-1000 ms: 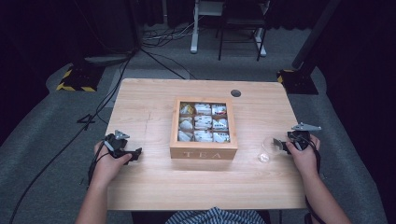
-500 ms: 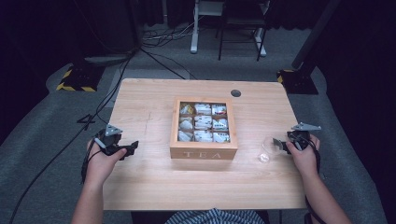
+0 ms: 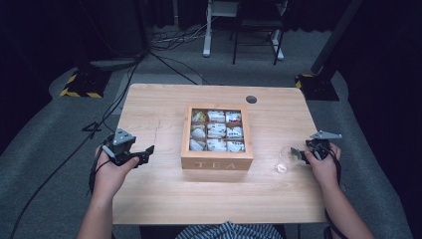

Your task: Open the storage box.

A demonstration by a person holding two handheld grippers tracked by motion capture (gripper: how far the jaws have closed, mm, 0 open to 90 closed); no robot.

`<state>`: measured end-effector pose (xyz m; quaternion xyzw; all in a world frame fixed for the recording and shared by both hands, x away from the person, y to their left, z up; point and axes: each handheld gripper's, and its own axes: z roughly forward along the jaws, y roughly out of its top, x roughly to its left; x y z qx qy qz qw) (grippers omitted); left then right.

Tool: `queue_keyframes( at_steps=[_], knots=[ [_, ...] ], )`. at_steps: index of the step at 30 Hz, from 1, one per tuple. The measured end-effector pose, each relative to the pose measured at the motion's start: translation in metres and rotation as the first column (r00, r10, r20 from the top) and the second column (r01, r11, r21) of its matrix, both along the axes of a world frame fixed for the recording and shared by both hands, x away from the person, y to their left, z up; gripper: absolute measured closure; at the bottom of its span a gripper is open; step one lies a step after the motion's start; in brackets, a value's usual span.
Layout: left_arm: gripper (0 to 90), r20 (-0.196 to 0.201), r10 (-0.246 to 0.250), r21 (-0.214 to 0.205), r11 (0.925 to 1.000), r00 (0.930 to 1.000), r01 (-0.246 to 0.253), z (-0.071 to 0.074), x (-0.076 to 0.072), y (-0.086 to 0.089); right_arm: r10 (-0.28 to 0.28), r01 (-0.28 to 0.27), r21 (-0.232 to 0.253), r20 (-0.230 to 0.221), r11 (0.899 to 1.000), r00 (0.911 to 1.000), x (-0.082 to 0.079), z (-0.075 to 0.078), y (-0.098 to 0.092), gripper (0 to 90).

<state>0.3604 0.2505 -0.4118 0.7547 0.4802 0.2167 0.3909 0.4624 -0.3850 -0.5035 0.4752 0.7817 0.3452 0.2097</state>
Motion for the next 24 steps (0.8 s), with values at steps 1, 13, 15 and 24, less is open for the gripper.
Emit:
queue_keyframes(
  at_steps=[1, 13, 15, 24],
  knots=[
    [24.0, 0.005, -0.011, 0.006, 0.9999, 0.9999, 0.011, 0.002, -0.001, -0.003, 0.000, 0.000, 0.000, 0.000, 1.000, 1.0000, 0.000, 0.000, 0.000, 17.5],
    [23.7, 0.028, -0.086, -0.005, 0.9963, 0.9959, 0.086, 0.006, -0.006, -0.036, 0.004, -0.004, 0.002, -0.001, 1.000, 1.0000, 0.002, 0.000, 0.001, 17.2],
    [23.7, 0.026, -0.110, -0.008, 0.9939, 0.9936, 0.110, 0.006, -0.007, -0.042, 0.005, -0.005, 0.000, 0.000, 1.000, 1.0000, 0.002, 0.000, 0.001, 17.1],
    [23.8, 0.029, -0.175, -0.036, 0.9837, 0.9841, 0.176, 0.001, -0.007, -0.070, 0.005, -0.005, 0.000, 0.000, 1.000, 1.0000, 0.002, 0.000, 0.002, 17.1]
  ],
)
